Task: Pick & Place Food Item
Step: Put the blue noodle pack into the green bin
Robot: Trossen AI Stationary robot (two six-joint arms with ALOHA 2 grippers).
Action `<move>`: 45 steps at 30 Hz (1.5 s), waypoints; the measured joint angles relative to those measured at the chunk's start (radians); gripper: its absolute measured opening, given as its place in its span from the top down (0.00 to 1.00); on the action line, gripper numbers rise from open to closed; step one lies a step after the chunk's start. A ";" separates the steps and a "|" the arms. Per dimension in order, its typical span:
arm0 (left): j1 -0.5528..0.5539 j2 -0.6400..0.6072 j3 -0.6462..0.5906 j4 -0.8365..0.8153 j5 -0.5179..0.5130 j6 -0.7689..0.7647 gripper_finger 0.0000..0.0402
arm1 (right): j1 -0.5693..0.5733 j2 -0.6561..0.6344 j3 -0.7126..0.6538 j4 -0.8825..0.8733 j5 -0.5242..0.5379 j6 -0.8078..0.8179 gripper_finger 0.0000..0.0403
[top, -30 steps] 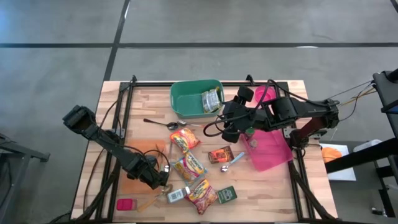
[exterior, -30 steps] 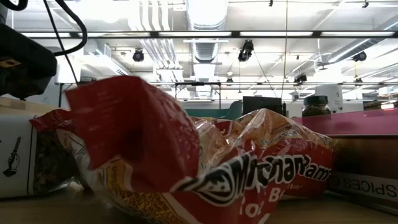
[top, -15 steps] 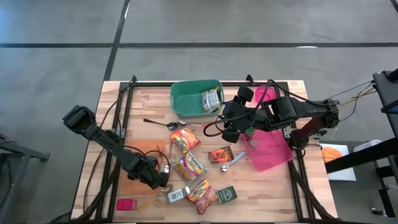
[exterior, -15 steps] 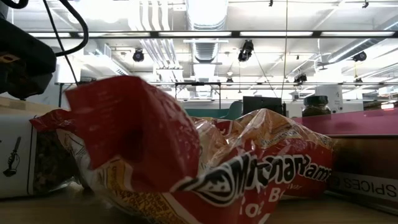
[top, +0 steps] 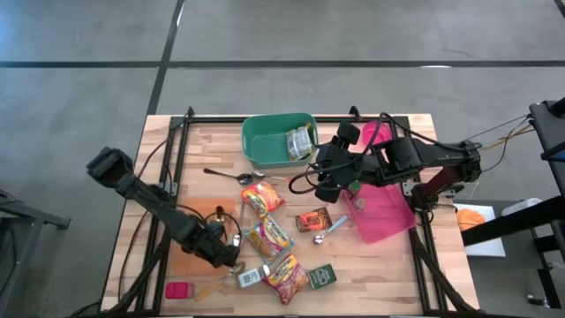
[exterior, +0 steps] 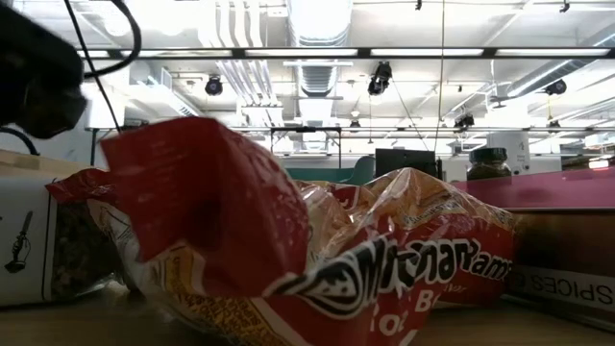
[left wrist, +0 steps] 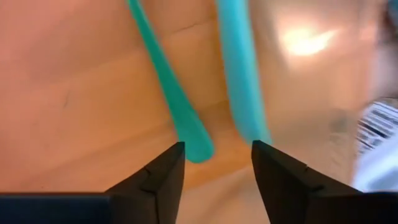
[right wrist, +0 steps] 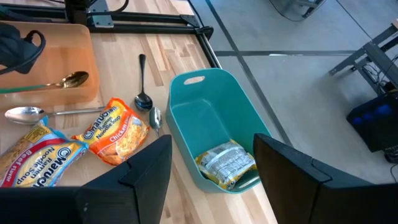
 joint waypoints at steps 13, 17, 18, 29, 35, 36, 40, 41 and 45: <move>0.003 -0.197 0.071 0.002 -0.147 0.260 0.48 | 0.000 0.000 0.000 0.000 -0.065 0.060 0.45; 0.039 -0.223 0.119 -0.006 -0.160 0.350 0.48 | 0.000 0.000 -0.006 0.000 -0.109 0.100 0.45; 0.052 -0.224 0.129 -0.008 -0.160 0.375 0.48 | 0.000 0.000 -0.007 0.000 -0.109 0.106 0.45; 0.268 -0.224 0.145 -0.004 -0.127 0.730 0.48 | 0.002 0.000 -0.013 0.000 -0.124 0.132 0.45; 0.397 -0.189 0.124 0.011 -0.008 0.902 0.48 | 0.002 0.000 -0.019 0.002 -0.125 0.147 0.45; 0.414 -0.176 0.122 0.014 0.015 0.920 0.48 | 0.002 0.000 -0.022 0.000 -0.125 0.154 0.45; 0.454 -0.130 0.116 0.059 0.088 0.991 0.48 | 0.002 0.000 -0.034 0.000 -0.128 0.180 0.45; 0.458 -0.119 0.116 0.064 0.096 1.006 0.48 | 0.002 0.000 -0.038 0.001 -0.131 0.183 0.45; 0.467 -0.071 0.116 0.089 0.124 1.046 0.48 | 0.003 0.000 -0.055 0.000 -0.135 0.185 0.45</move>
